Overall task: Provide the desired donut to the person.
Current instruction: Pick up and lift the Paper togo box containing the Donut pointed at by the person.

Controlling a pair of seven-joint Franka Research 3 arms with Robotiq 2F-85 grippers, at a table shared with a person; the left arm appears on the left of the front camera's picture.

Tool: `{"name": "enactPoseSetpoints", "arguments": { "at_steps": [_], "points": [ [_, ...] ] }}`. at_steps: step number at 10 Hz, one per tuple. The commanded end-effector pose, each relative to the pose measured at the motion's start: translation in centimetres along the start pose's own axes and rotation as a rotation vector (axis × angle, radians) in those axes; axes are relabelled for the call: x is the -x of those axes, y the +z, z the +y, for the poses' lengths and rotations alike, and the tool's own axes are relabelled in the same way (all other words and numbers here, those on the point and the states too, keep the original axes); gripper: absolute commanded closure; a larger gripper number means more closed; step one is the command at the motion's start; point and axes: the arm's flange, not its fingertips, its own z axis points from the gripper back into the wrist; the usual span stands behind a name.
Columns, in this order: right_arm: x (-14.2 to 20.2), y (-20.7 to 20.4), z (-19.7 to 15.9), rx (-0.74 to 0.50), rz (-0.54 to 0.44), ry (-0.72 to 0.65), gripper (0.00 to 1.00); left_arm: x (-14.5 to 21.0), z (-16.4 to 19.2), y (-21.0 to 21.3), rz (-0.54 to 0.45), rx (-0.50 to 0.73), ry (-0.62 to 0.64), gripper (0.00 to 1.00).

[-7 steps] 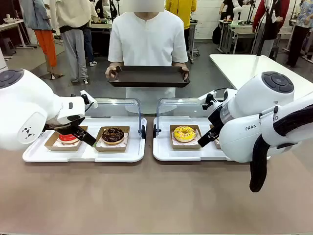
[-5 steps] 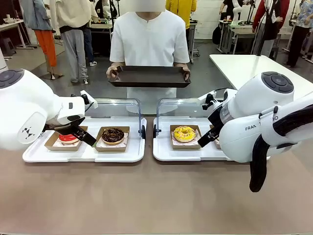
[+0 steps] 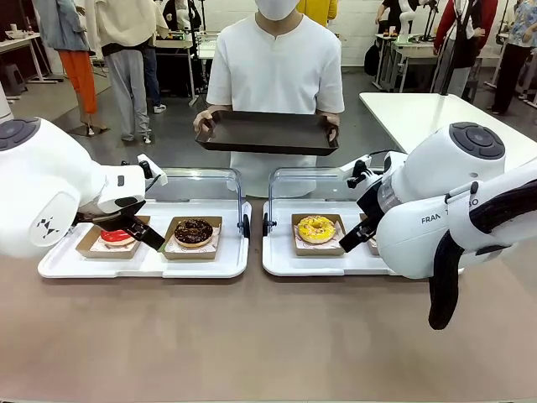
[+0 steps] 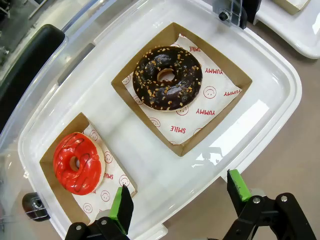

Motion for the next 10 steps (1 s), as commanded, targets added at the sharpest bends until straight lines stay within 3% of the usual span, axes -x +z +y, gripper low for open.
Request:
{"name": "enactPoseSetpoints", "arguments": {
  "at_steps": [1, 7, 10],
  "points": [
    [0.0, 0.0, 0.0, 0.000, 0.000, 0.000, 0.00, 0.0, 0.0, 0.0, 0.000, 0.000, 0.000, 0.00],
    [0.0, 0.0, 0.0, 0.000, 0.000, 0.000, 0.00, 0.0, 0.0, 0.0, 0.000, 0.000, 0.000, 0.00],
    [2.6, 9.4, 0.4, 0.022, -0.145, 0.005, 0.00, 2.4, -0.1, 9.3, -0.039, -0.003, -0.066, 0.00]
  ]
}}
